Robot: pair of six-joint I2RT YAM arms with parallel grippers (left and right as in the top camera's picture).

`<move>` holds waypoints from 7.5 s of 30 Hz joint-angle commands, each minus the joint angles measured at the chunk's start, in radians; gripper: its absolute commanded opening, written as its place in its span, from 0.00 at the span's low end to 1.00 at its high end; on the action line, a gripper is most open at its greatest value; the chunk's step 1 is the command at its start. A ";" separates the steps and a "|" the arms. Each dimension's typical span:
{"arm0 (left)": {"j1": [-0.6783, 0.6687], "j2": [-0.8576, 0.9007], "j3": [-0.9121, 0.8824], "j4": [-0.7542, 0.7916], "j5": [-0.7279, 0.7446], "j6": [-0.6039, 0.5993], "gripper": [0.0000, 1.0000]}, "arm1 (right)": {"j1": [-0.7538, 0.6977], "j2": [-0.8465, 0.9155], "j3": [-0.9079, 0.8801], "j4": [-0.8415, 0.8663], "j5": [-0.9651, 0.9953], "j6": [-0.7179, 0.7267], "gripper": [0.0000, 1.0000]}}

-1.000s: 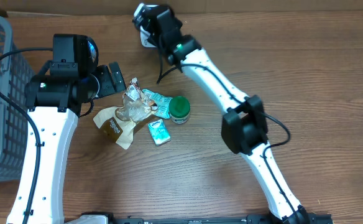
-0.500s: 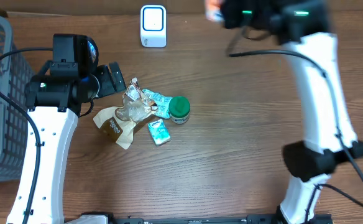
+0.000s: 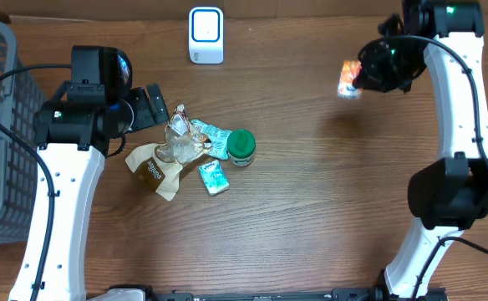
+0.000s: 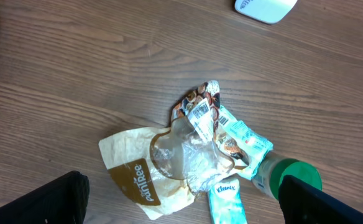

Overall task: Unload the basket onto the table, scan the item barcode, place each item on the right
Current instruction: 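Carry the orange packet right and set it on the table, then move the right gripper to the green-lidded jar and grasp it, then lift the jar and hold it over the scanner, then carry the jar right and set it beside the orange packet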

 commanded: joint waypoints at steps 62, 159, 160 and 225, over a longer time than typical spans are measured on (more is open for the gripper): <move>0.005 -0.002 0.017 0.001 -0.013 0.023 1.00 | 0.704 -0.003 -0.329 0.401 0.270 -0.230 0.99; 0.005 -0.002 0.017 0.001 -0.013 0.023 1.00 | 0.555 0.339 -0.073 1.587 0.439 -1.186 0.48; 0.005 -0.002 0.017 0.001 -0.013 0.023 0.99 | 0.550 0.359 -0.073 1.621 0.428 -1.235 0.48; 0.005 -0.002 0.017 0.001 -0.013 0.023 1.00 | 0.136 -0.219 -0.369 0.324 0.293 -0.074 0.37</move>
